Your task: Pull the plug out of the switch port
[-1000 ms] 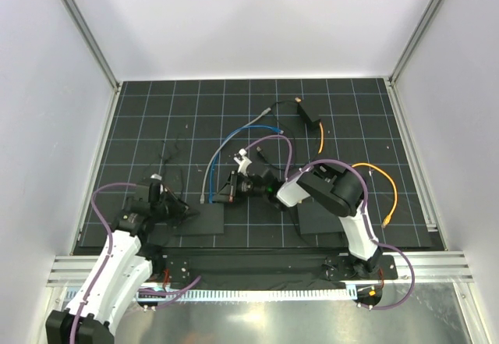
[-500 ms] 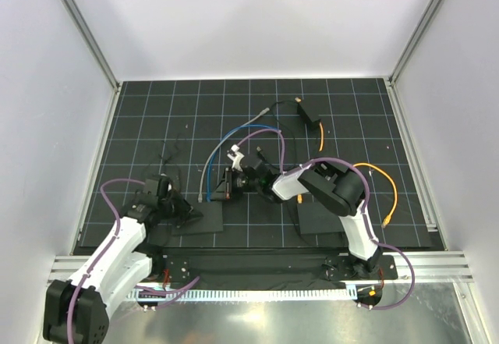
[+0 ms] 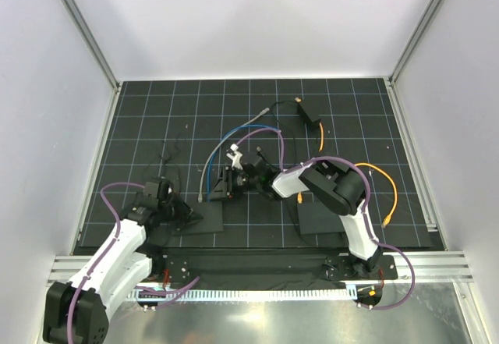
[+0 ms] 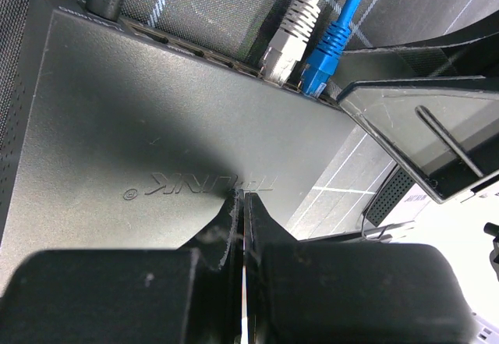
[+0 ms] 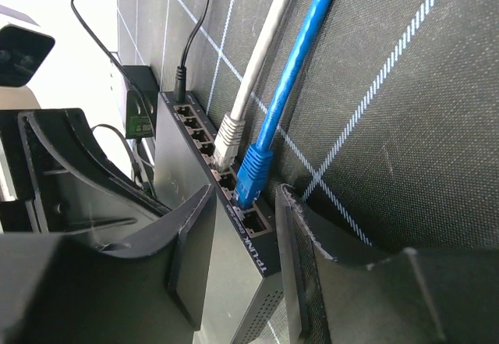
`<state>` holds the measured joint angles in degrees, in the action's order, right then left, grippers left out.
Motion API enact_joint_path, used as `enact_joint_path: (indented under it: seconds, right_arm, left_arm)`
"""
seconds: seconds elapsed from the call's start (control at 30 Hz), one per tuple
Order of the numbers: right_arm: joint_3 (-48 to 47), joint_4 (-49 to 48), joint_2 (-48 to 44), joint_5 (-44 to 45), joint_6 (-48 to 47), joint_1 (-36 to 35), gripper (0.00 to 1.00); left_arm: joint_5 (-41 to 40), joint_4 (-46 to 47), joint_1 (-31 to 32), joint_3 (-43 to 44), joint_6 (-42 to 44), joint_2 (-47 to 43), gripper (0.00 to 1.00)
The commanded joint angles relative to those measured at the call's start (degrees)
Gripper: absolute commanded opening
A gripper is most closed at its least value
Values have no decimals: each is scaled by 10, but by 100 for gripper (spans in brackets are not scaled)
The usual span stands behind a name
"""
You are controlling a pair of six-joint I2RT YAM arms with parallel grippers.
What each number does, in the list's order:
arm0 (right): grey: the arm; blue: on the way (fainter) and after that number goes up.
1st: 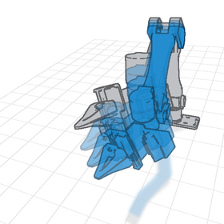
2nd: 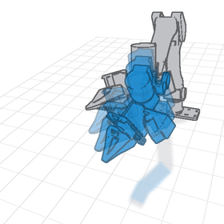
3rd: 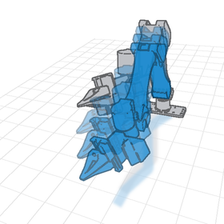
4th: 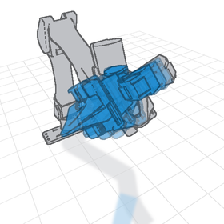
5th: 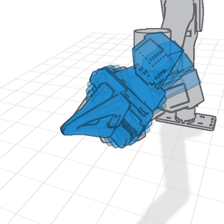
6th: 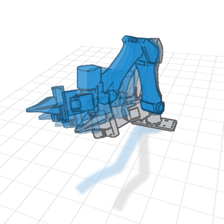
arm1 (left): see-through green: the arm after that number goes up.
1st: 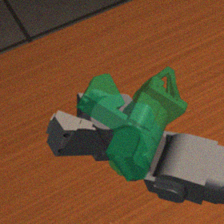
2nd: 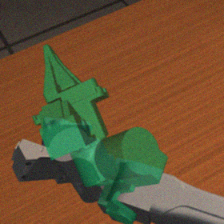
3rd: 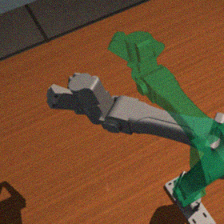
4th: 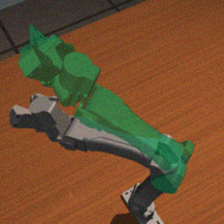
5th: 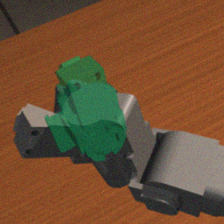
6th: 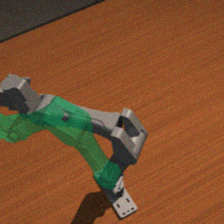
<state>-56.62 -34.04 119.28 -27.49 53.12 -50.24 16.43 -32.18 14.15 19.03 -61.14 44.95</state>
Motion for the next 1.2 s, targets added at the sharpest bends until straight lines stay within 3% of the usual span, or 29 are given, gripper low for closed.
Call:
enact_joint_path:
  seconds: [0.0,0.27,0.63,0.73,0.77,1.17]
  right_arm:
    - [-13,60,22,2,-17,1,44]
    - [-53,89,56,-15,-27,1,40]
    - [-25,34,74,-21,-8,1,20]
    - [-24,19,82,-22,1,1,2]
    - [-21,12,82,-21,6,1,1]
    - [38,-34,27,202,122,0,1]
  left_arm:
    - [-31,-37,1,-5,6,3,0]
    - [-37,-46,2,3,10,19,0]
    - [-44,-57,2,11,10,36,0]
    - [-52,-61,2,13,10,40,0]
    - [-53,-61,1,13,10,43,0]
    - [-96,-78,43,14,-2,79,0]
